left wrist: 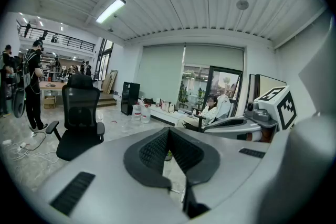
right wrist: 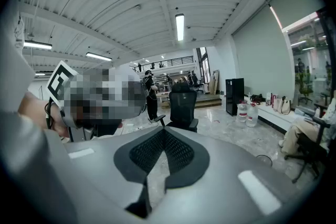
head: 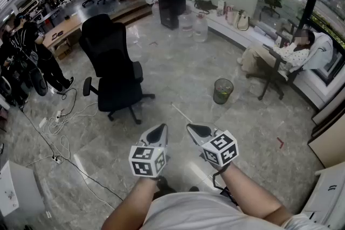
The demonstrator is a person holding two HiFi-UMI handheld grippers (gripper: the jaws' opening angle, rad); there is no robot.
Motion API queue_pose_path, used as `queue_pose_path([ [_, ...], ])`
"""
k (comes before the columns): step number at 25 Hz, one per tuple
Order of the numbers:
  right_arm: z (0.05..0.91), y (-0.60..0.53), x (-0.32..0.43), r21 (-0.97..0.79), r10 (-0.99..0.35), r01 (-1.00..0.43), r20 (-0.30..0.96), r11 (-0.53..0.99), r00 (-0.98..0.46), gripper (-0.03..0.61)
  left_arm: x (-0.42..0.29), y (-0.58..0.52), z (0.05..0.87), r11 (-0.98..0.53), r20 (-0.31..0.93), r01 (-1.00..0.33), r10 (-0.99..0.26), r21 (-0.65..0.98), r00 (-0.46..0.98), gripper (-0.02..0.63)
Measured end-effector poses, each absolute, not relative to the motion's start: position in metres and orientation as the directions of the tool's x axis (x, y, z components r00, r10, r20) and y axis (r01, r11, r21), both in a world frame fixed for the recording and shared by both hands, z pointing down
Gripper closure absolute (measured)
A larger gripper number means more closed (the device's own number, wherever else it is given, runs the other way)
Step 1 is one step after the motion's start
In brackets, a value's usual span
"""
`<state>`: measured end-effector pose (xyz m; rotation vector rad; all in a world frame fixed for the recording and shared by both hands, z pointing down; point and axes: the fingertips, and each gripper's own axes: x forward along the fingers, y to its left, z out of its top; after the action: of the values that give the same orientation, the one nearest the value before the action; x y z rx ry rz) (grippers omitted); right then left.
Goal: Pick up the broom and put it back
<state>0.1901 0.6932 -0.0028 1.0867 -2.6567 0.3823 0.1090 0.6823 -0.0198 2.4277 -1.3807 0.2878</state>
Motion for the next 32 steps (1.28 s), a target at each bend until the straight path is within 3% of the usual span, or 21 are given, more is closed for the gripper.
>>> queue_pose_path([
  [14, 0.000, 0.642, 0.141, -0.173, -0.686, -0.748, 0.309, 0.641, -0.659, 0.575, 0.050, 0.631, -0.004, -0.489, 0.351, -0.842, -0.766, 0.227, 0.539, 0.607],
  [32, 0.037, 0.530, 0.034, -0.191, -0.695, -0.796, 0.400, 0.574, -0.597, 0.555, -0.110, 0.535, 0.015, -0.468, 0.371, -0.844, -0.758, 0.264, 0.536, 0.606],
])
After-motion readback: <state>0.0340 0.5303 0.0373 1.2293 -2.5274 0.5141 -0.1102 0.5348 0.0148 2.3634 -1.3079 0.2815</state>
